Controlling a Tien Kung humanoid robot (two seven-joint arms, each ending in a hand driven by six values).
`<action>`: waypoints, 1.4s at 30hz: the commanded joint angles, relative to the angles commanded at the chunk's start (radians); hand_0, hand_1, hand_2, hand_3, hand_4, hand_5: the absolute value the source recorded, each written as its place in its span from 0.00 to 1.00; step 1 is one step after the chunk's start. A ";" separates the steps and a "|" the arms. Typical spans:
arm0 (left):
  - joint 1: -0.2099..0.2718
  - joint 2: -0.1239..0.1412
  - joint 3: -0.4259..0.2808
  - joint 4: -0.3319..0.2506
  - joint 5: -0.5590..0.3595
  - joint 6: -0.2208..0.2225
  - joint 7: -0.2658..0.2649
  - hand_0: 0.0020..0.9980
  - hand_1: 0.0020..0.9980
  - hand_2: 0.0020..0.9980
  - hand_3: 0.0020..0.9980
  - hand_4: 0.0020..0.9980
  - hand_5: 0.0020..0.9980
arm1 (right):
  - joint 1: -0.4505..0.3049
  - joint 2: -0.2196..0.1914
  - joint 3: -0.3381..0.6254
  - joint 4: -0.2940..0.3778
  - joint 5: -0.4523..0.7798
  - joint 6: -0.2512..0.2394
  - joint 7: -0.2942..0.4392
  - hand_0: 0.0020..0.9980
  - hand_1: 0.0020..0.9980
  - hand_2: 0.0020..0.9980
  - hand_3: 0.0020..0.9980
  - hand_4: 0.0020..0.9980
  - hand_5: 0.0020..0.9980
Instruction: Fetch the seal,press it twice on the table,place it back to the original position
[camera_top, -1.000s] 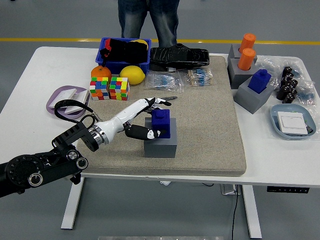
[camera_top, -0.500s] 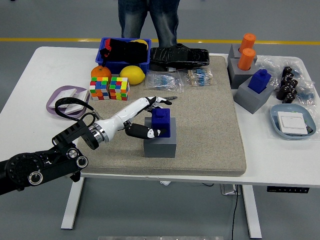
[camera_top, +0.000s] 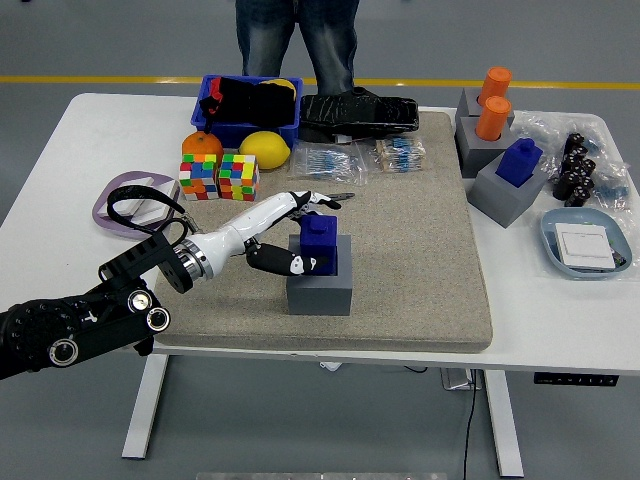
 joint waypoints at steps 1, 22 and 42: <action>0.000 0.000 0.001 0.000 0.001 -0.001 0.001 0.62 0.53 0.50 0.83 0.67 0.00 | 0.000 0.000 0.000 0.000 -0.001 0.000 0.000 0.79 0.68 0.66 0.61 0.80 0.45; 0.003 -0.013 -0.011 0.000 -0.029 0.011 -0.014 0.61 0.53 0.50 0.83 0.67 0.00 | 0.000 0.002 0.002 0.000 -0.001 0.000 0.000 0.79 0.68 0.66 0.61 0.80 0.45; 0.022 -0.033 -0.010 0.030 -0.071 0.019 -0.033 0.61 0.53 0.50 0.83 0.67 0.00 | 0.000 0.003 0.002 0.000 -0.002 0.000 -0.001 0.79 0.68 0.66 0.61 0.80 0.45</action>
